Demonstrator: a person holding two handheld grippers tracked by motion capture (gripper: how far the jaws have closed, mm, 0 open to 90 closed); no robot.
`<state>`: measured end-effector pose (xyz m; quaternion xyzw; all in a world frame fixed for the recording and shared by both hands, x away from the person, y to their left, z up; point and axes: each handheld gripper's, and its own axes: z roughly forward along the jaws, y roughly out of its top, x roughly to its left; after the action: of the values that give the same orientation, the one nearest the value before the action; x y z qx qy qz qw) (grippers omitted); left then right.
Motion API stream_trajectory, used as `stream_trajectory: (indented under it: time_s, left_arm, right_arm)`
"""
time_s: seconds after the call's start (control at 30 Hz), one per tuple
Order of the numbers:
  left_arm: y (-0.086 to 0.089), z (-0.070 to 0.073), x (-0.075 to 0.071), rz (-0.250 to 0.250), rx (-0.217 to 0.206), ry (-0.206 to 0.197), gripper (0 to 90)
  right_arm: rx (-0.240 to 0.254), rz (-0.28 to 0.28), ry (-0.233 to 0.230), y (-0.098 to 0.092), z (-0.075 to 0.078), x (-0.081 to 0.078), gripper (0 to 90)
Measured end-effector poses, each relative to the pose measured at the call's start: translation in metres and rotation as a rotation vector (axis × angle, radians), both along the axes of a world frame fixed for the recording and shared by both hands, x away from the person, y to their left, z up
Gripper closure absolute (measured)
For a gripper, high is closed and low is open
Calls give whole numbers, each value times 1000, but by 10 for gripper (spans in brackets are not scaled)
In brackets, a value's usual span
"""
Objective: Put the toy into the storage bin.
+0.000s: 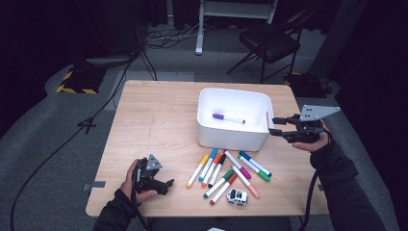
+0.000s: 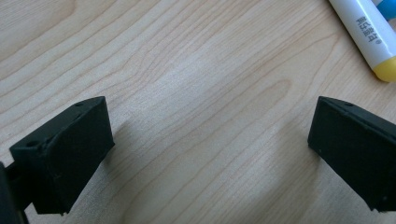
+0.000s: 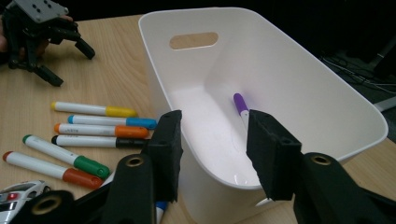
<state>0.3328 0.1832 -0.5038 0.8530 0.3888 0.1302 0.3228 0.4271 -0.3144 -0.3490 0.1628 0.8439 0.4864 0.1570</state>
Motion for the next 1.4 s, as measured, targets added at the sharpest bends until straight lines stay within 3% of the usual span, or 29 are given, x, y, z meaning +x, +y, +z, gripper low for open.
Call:
stream_trajectory:
  time_s: [0.17, 0.33, 0.37, 0.4, 0.43, 0.47, 0.5, 0.67, 0.73, 0.93, 1.1, 1.2, 1.23, 1.4]
  left_arm:
    - [0, 0, 0, 0, -1, -1, 2]
    - [0, 0, 0, 1, -1, 0, 2]
    - [0, 0, 0, 2, -1, 0, 2]
    - [0, 0, 0, 2, 0, -1, 2]
    - [0, 0, 0, 2, 0, -1, 2]
    - [0, 0, 0, 2, 0, -1, 2]
    - [0, 0, 0, 2, 0, -1, 2]
    - [0, 0, 0, 6, 1, -1, 2]
    - [0, 0, -1, 7, 1, -1, 2]
    - [0, 0, -1, 7, 1, -1, 2]
    - [0, 0, -1, 7, 1, -1, 2]
    - [0, 0, -1, 7, 1, -1, 2]
    - [0, 0, -1, 7, 1, -1, 2]
    - [0, 0, -1, 6, 1, -1, 2]
  right_arm:
    - [28, -22, -27, -6, -10, -16, 438]
    - [45, -73, -1, -12, -43, -35, 361]
    - [45, -73, -1, -12, -43, -35, 361]
    - [47, -84, -1, -13, -55, -38, 345]
    - [47, -84, -1, -13, -55, -38, 345]
    - [65, -94, 26, -14, -69, -41, 332]
    - [65, -94, 26, -14, -69, -41, 332]
    - [3, -100, 103, -8, -104, -40, 307]
    - [-53, -98, 127, -2, -120, -39, 307]
    - [-94, -107, 176, 3, -139, -33, 311]
    - [-119, -120, 196, 3, -146, -29, 330]
    - [-128, -110, 213, 0, -149, -28, 444]
    - [-143, -119, 220, 0, -150, -28, 443]
    - [-128, -115, 197, -4, -152, -30, 524]
